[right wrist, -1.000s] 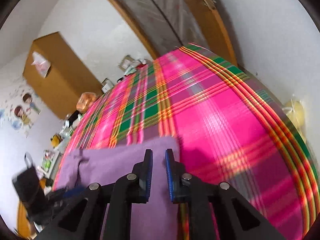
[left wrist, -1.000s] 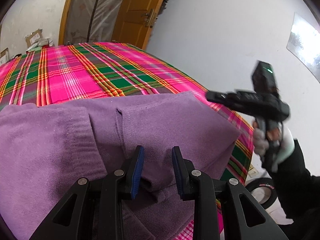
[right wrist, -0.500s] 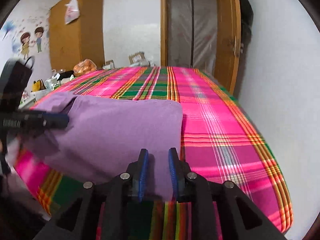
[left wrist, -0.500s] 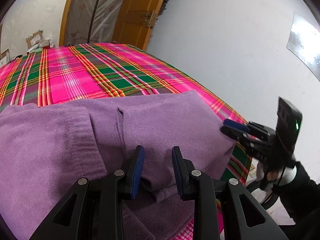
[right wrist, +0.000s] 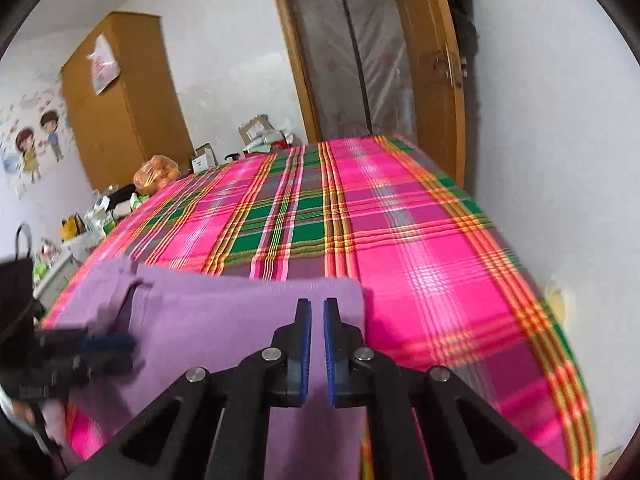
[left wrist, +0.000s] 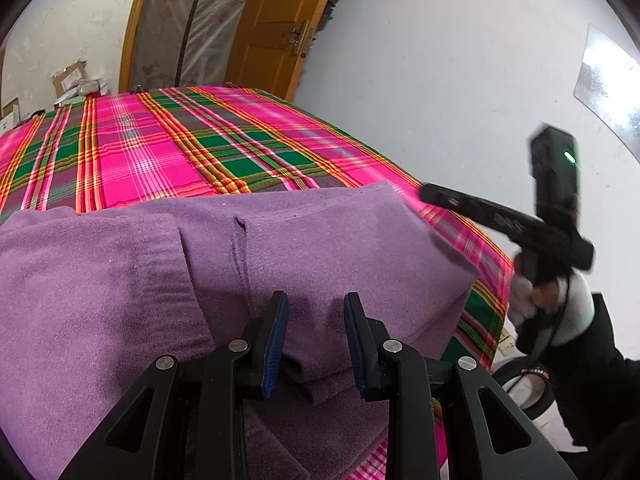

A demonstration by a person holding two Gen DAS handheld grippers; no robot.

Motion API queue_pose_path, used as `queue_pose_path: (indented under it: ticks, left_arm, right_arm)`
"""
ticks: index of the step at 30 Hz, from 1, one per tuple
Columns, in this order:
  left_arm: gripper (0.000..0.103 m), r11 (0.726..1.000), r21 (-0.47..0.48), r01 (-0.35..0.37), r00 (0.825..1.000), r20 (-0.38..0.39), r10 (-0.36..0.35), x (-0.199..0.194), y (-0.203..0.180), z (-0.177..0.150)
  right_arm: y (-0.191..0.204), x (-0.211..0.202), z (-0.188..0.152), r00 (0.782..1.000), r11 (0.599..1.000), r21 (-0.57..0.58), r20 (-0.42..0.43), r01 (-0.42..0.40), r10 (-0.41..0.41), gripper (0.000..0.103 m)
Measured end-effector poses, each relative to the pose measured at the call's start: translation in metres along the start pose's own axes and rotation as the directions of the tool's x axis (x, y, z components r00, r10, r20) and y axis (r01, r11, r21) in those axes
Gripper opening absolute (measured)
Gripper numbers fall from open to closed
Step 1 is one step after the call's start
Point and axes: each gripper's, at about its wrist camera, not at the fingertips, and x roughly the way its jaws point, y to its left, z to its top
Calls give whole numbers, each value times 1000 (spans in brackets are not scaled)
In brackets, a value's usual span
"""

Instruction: Fold clothes

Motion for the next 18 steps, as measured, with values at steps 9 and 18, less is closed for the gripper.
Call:
queue_pose_path:
  ticks: [9, 18]
  left_arm:
    - [30, 1000, 7, -24, 1000, 0, 24, -1, -3, 1]
    - [30, 995, 56, -87, 996, 34, 85, 7, -10, 52]
  right_arm:
    - [-35, 44, 10, 991, 983, 185, -127, -15, 39, 5]
    - [-34, 42, 4, 993, 981, 195, -115, -15, 38, 5]
